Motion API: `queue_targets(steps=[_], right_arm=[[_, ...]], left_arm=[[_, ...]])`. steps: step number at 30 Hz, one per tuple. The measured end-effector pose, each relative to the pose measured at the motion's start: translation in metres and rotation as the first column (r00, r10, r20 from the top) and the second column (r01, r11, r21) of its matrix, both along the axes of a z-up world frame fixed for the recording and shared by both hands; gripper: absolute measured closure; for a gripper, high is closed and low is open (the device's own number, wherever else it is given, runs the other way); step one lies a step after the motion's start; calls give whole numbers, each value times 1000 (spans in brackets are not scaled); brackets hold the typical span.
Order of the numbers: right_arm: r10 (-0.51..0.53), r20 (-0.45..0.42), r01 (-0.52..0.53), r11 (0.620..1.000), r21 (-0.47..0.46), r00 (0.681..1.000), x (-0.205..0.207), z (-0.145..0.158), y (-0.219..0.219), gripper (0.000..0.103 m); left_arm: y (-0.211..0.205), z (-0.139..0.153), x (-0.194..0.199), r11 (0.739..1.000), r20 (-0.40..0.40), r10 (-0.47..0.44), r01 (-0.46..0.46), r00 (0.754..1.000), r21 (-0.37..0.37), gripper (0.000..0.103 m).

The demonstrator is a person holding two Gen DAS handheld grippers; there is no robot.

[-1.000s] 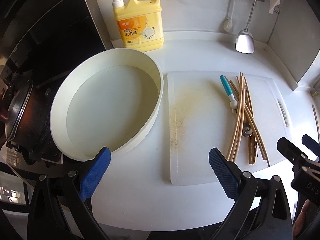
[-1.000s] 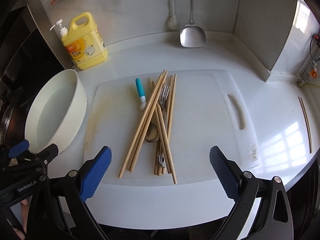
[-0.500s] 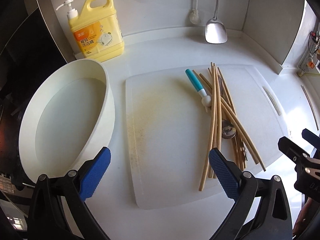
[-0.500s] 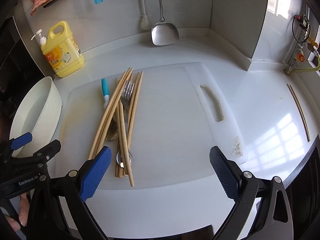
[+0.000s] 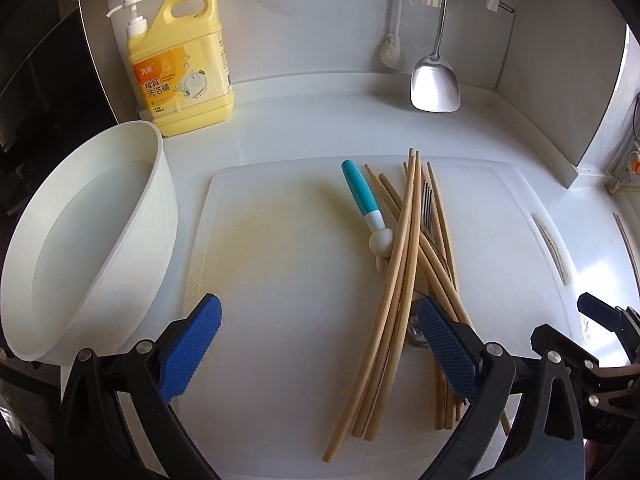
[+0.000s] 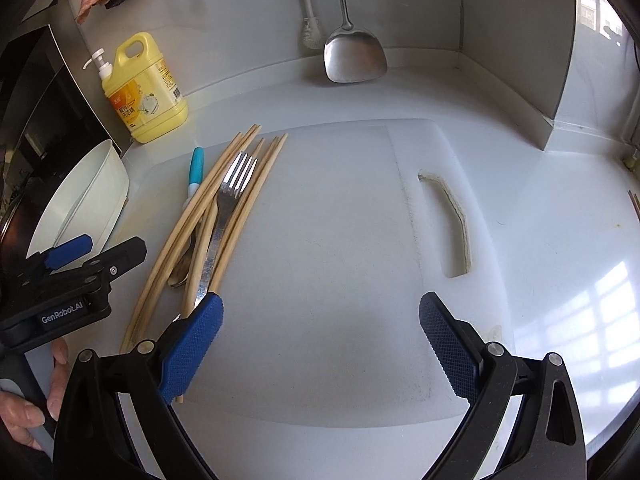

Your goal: Organize utensils

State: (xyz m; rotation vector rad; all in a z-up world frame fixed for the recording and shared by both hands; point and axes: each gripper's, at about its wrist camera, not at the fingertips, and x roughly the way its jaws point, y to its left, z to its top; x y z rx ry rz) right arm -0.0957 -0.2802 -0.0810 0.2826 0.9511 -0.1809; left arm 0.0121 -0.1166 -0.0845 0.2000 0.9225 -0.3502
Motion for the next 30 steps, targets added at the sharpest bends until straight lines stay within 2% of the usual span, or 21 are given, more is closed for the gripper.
queue_targets(steps=[7, 12, 15, 17, 20, 30], right_arm=[[4, 24, -4, 1000, -3, 1000, 13, -12, 0, 9], [-13, 17, 13, 1000, -19, 1000, 25, -19, -1, 9], [-31, 13, 32, 999, -39, 999, 30, -17, -3, 9], [-40, 13, 41, 998, -51, 999, 34, -15, -4, 9], [-44, 3, 44, 997, -69, 999, 44, -16, -1, 9], [-54, -59, 44, 987, -152, 997, 69, -22, 10, 9]], left_arm=[[-5, -20, 20, 1000, 8, 2, -2, 1000, 10, 5], [0, -24, 24, 1000, 21, -3, 3, 1000, -26, 5], [5, -29, 25, 1000, 20, 25, -25, 1000, 12, 6], [13, -36, 28, 999, -5, 44, -44, 999, 11, 6], [25, -39, 30, 997, -27, 76, -77, 997, -29, 5], [30, -38, 28, 997, -24, 81, -81, 996, -18, 6]])
